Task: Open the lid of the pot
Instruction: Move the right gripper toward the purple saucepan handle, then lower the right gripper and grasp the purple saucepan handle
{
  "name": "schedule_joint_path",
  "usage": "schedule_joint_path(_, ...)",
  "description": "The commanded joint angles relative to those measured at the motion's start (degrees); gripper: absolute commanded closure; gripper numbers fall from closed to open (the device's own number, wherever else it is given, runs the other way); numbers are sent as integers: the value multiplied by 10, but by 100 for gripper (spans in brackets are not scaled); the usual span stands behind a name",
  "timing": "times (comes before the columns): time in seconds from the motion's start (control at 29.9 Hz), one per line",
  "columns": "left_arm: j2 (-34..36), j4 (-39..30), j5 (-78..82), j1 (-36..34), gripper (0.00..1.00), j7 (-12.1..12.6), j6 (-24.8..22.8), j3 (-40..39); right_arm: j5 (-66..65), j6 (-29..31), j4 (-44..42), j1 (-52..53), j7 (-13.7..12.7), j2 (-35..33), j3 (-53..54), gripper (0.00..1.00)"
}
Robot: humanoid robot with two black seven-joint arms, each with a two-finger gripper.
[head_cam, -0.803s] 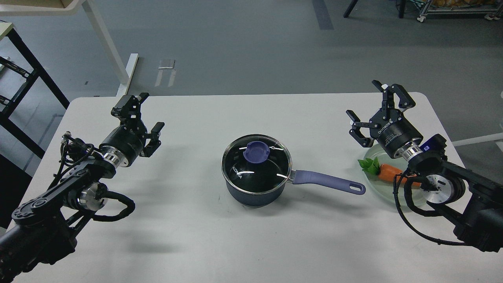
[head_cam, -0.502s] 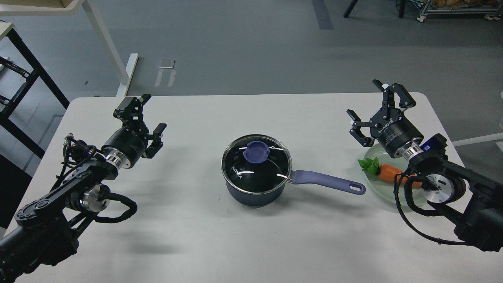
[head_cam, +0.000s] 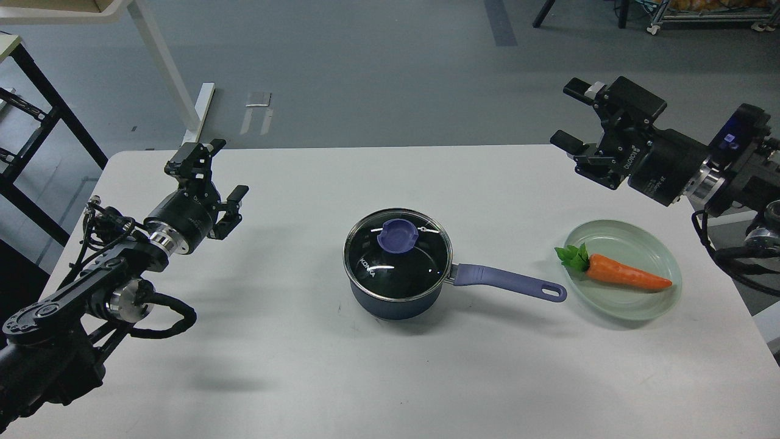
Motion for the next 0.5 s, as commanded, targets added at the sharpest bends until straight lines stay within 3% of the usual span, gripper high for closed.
schedule_joint_path(0.0,-1,-11,0,0,1,-1,-1,0,-173,-1,23,57,0,-2,-54,0)
schedule_joint_path(0.27,6,-38,1,0,1,-2,2,0,-421,-23,66,162,0,24,-207,0)
schedule_joint_path(0.47,14,-60,1,3,1,-2,6,0,-549,-62,68,167,0,49,-241,0)
